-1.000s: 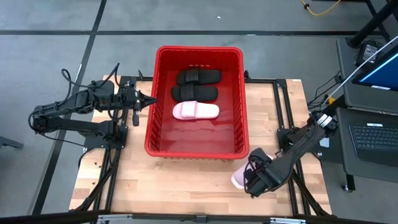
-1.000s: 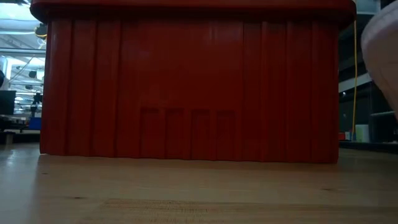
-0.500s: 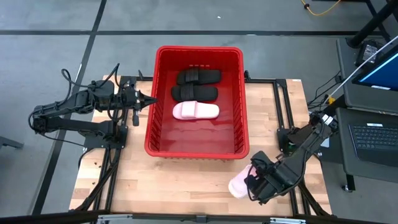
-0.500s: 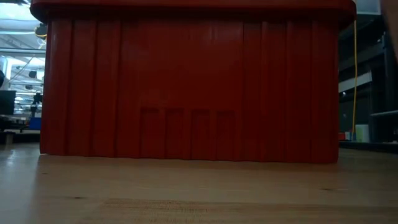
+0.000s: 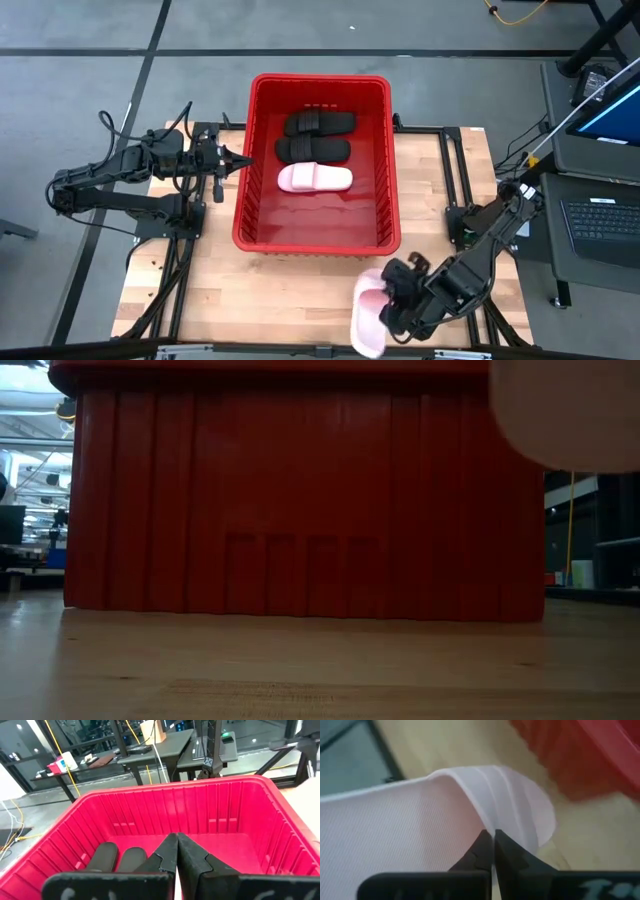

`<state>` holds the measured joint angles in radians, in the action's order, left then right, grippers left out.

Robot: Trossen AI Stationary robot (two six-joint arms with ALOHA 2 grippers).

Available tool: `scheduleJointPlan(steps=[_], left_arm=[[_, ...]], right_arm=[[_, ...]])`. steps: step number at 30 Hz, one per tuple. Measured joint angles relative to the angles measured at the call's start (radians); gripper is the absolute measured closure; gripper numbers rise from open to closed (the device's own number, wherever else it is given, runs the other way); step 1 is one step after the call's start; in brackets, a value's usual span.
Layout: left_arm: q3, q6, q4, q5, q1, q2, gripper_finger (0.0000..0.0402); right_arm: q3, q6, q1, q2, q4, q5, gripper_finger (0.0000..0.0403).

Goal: Pick and place slides into bin
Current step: Put the pink slide into the red bin

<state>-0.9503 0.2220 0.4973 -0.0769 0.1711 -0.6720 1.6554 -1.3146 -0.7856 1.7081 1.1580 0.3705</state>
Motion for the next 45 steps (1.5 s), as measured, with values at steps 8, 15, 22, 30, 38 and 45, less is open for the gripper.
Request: scheduleJointPlan(steps=[8,15,22,30,38,45], left_arm=[[0.000,-0.026,-0.008,0.000,0.000,0.000,0.0400],[0.000,-0.025,-0.008,0.000,0.000,0.000,0.0400],[0.000,-0.024,-0.008,0.009,0.000,0.000,0.0400],[0.000,0.009,-0.008,0.043,0.000,0.000,0.0399],[0.000,0.009,-0.008,0.043,0.000,0.000,0.0399],[0.000,0.056,-0.008,0.044,0.000,0.000,0.0400]], right_arm=[[0.000,0.409,0.061,0.000,-0.271,0.033,0.0395],[0.000,0.725,0.129,0.000,-0.431,0.008,0.0396],[0.000,0.980,0.203,0.000,-0.647,-0.068,0.0396],[0.000,1.188,0.307,0.000,-0.752,-0.065,0.0396],[0.000,1.366,0.403,0.000,-0.823,-0.067,0.0396],[0.000,1.536,0.471,0.000,-0.889,-0.070,0.0396]])
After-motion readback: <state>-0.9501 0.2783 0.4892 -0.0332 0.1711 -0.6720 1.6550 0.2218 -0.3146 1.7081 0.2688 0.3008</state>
